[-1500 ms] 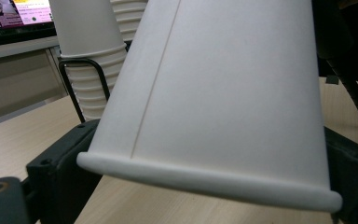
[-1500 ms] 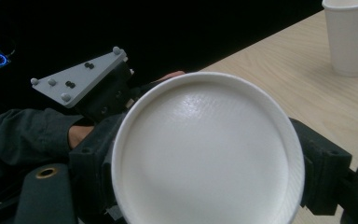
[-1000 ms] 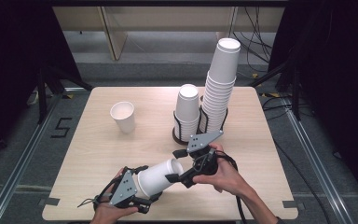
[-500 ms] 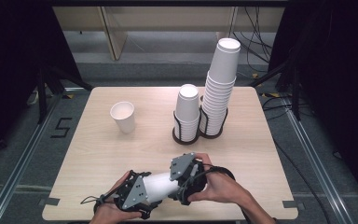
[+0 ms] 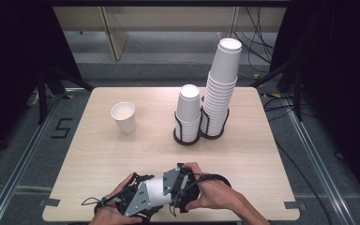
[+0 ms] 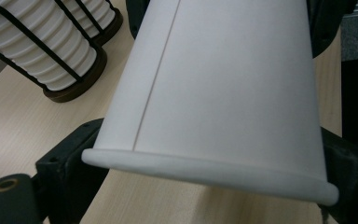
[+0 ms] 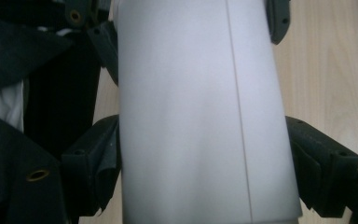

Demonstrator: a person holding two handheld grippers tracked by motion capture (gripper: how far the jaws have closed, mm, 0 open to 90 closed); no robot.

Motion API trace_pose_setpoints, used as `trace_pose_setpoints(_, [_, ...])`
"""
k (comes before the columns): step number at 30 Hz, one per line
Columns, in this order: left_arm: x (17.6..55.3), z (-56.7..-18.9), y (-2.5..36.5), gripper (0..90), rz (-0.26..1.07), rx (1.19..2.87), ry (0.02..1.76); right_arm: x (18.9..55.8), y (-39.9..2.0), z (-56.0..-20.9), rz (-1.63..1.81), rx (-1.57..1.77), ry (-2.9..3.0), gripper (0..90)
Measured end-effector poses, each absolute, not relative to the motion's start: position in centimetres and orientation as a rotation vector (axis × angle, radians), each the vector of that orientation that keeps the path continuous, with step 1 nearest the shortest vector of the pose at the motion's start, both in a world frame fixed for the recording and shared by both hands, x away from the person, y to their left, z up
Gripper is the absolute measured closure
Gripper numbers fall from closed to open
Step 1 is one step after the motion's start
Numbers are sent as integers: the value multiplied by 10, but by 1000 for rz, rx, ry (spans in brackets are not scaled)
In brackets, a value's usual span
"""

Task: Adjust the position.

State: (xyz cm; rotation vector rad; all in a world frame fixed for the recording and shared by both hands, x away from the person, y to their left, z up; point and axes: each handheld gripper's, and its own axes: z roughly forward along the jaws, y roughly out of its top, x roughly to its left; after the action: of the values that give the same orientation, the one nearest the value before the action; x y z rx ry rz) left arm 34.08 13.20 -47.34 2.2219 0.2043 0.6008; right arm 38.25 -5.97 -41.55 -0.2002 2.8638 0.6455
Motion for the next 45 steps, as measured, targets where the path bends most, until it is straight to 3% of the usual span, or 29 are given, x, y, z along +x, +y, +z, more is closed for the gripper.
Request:
trace_pose_setpoints(11, [346,-478,140,64,548,2125,142,393,-63,-422,677,-324,2870,218])
trace_pose_setpoints(12, [349,-476,142,62,551,2117,99,407,-57,-424,820,-587,2755,218])
trace_pose_setpoints(15, [350,-473,145,64,529,2077,86,403,-66,-423,827,-439,2821,220])
trace_pose_setpoints(16, [351,-472,146,74,556,2072,63,419,-55,-423,974,-794,2647,223])
trace_pose_setpoints(17, [354,-470,145,74,575,2069,4,419,-55,-423,974,-794,2647,223])
trace_pose_setpoints(18, [354,-469,146,80,601,2074,-14,404,-68,-421,846,-452,2813,225])
trace_pose_setpoints(20, [350,-470,146,88,567,2091,46,403,-67,-421,845,-460,2811,226])
trace_pose_setpoints(21, [343,-474,144,91,489,2066,152,417,-56,-424,988,-785,2650,226])
trace_pose_setpoints(22, [344,-473,145,92,484,2070,148,397,-71,-421,774,-316,2893,226])
trace_pose_setpoints(23, [344,-473,144,92,474,2071,151,390,-74,-420,756,-190,2927,224])
trace_pose_setpoints(32, [345,-476,143,72,442,2065,174,390,-70,-424,714,-271,2921,225])
trace_pose_setpoints(41, [350,-476,149,40,321,1797,348,408,-93,-413,1047,-234,2904,224])
trace_pose_setpoints(45, [352,-478,151,63,312,1798,383,410,-99,-410,1136,-190,2897,224])
